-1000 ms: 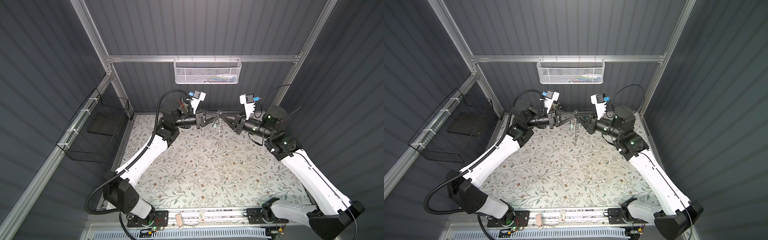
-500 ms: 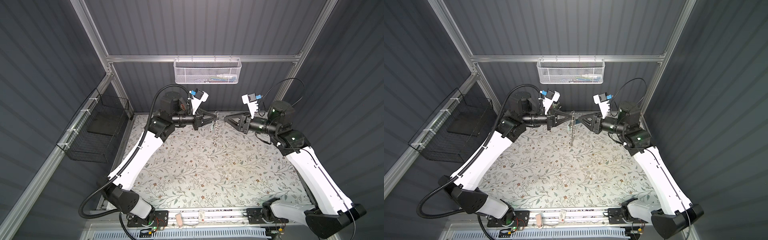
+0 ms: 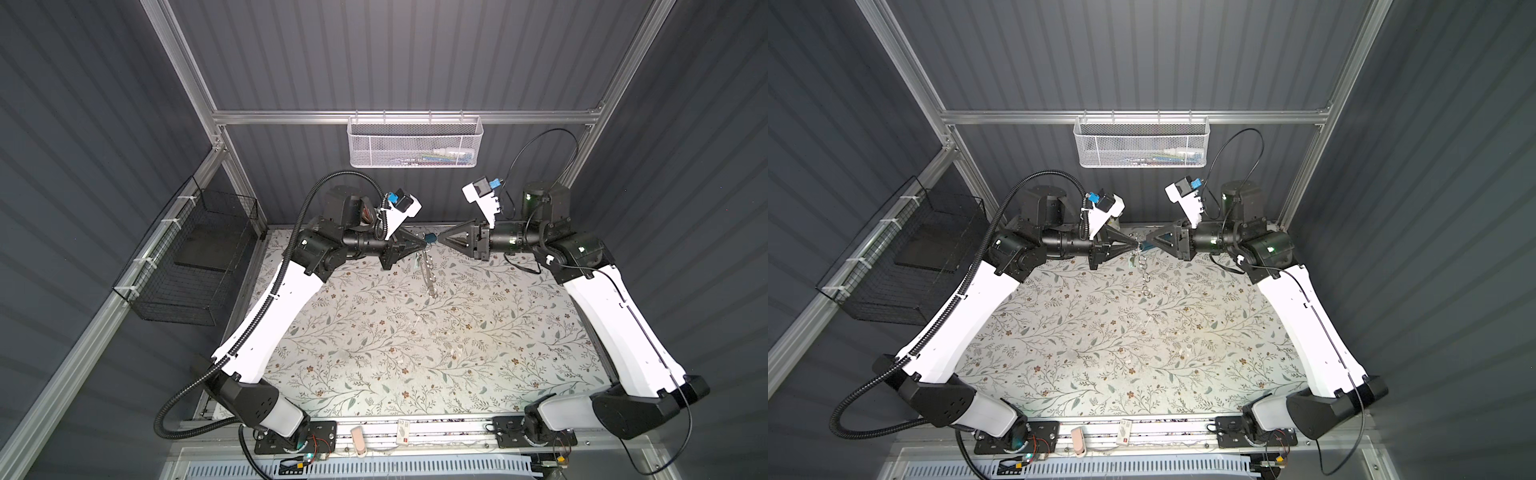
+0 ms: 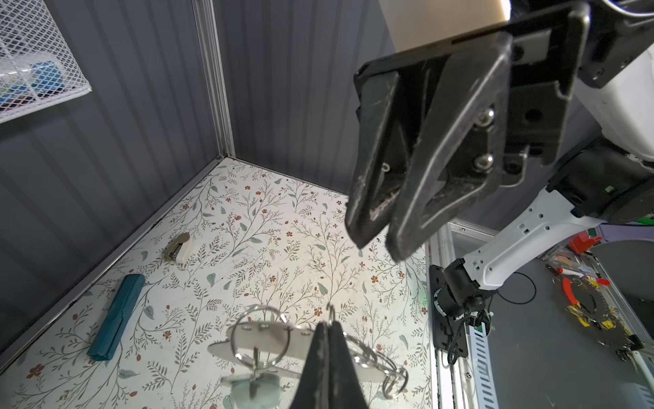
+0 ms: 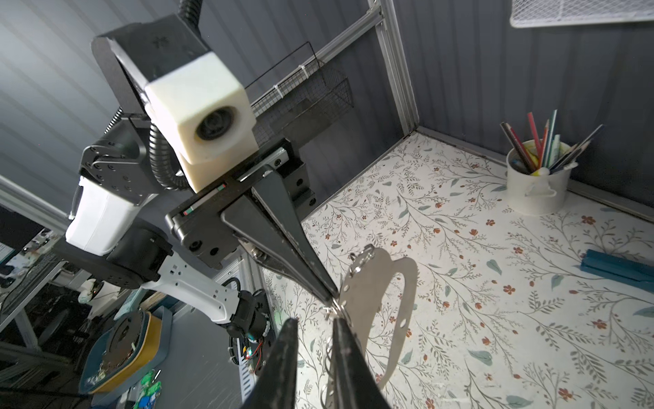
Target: Put the keys on the keyring
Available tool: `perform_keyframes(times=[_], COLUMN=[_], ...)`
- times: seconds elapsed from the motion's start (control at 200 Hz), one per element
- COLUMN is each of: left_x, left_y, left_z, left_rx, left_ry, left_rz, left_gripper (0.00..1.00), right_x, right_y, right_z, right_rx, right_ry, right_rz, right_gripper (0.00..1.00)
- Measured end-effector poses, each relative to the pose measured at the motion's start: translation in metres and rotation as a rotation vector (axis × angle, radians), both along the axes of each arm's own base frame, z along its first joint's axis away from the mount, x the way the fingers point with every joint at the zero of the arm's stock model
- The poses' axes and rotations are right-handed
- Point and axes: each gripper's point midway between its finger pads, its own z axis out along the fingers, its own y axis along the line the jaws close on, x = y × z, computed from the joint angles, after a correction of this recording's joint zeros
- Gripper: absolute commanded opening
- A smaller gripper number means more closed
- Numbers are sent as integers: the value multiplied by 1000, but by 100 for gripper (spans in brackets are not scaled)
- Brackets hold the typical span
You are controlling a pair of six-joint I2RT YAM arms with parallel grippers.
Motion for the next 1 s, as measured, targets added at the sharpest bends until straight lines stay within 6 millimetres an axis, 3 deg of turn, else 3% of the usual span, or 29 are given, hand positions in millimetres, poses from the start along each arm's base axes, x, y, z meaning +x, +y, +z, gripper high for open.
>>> perform_keyframes(times=[0.255, 0.505, 1.001], left_x=[-4, -7, -7], left_y=[-2, -3, -5], left_z=[4, 6, 4], left_rx=[-21, -35, -44], left_ry=[3, 22, 41], left_rz=[-24, -38, -48], left_gripper=[0, 0, 0], right_x=[-3, -7, -6], right_y=[8, 10, 4], right_z=[-20, -19, -17], right_rx=[-31, -27, -28], right_ry=[60, 52, 13], right_rz=[58, 85, 30], right_gripper=[20, 14, 21])
